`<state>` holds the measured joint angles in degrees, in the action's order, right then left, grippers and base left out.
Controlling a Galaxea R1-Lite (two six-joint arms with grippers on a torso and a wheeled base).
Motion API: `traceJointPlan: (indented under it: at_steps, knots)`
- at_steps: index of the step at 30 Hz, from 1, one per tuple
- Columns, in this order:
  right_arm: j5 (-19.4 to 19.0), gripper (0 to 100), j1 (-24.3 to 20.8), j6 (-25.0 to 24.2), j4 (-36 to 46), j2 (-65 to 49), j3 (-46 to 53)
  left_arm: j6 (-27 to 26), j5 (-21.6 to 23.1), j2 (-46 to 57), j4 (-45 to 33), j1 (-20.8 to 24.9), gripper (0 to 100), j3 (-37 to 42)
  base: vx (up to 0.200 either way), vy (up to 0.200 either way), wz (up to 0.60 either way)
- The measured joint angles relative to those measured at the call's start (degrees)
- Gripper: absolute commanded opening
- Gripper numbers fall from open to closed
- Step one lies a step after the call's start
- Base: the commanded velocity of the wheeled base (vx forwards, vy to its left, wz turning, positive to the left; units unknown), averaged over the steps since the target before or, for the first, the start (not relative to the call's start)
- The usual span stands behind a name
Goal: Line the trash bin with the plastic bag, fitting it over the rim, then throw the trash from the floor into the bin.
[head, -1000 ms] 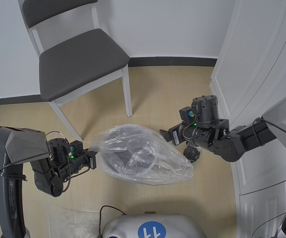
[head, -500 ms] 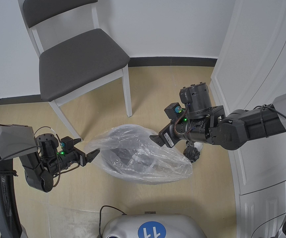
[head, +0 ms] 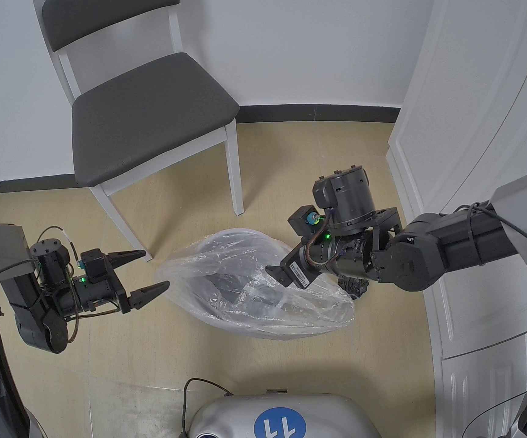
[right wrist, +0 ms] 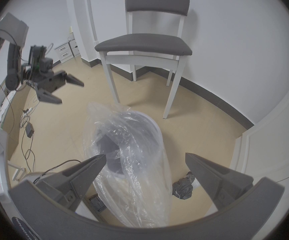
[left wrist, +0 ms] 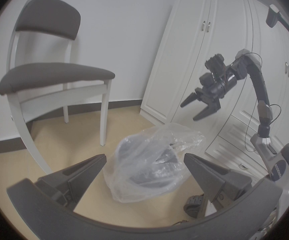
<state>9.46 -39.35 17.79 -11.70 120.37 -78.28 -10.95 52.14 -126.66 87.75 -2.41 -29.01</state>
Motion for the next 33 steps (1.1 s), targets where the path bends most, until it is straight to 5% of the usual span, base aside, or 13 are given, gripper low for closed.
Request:
traceJointPlan:
  at_steps: [18,19,33]
  knots:
    - [1.6,100,2.8,2.0,0.0,8.6,-8.2,6.9,-7.4,15.7,0.2,-0.1,100,1.5,0.0,0.0,0.0]
    - [1.5,0,2.9,2.0,0.0,9.1,-8.8,6.9,-7.5,15.9,0.2,-0.1,100,1.5,0.0,0.0,0.0]
    - [0.9,0,3.4,2.2,0.1,14.4,-13.8,6.7,-7.8,14.5,0.2,-0.7,100,0.0,0.0,0.0,0.0]
